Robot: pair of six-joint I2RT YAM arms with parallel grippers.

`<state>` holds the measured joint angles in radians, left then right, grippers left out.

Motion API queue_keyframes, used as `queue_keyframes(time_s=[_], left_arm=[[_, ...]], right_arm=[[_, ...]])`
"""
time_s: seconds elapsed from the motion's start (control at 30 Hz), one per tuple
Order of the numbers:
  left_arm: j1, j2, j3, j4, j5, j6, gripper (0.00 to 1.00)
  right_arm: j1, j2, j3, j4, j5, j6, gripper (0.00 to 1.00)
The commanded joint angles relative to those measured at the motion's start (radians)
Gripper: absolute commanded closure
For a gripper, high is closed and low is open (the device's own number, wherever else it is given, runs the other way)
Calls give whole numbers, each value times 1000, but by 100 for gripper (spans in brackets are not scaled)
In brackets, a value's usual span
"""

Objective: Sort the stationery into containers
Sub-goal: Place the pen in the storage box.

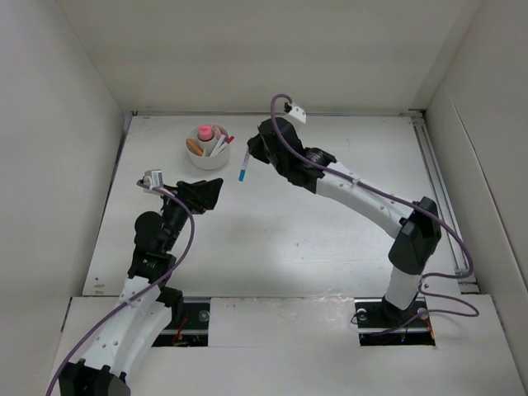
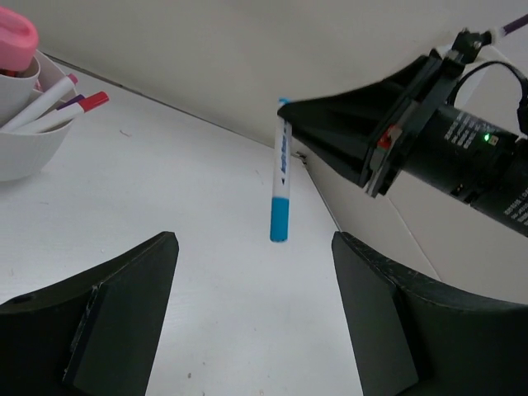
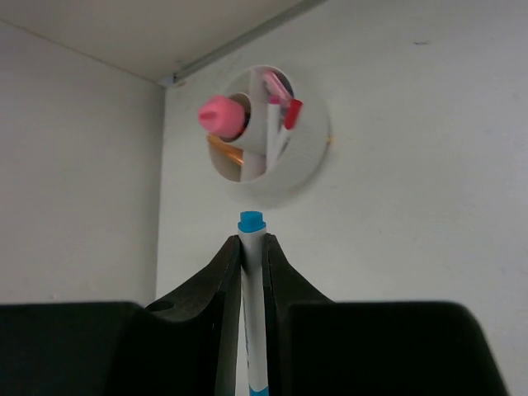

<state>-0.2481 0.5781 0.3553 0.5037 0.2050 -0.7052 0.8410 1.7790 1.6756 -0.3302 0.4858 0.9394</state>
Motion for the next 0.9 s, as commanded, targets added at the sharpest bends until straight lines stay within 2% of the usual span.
queue_keyframes(time_s=[0.0,0.17,0.4,0.87], left_arm=[[-5,-14,-1,44,-9,-4,27],[-5,-32,8,24,-35,6,27],[-5,-32,17,4,-62,15,27],[-5,-44,8,-5,-110,15,27]], right_arm=[[7,80,116,85,34,-62,100],[7,215,258,123,43,-125,100],[38,381,455,126,141,-203,100],[58,540,579,244,201,-260,100]])
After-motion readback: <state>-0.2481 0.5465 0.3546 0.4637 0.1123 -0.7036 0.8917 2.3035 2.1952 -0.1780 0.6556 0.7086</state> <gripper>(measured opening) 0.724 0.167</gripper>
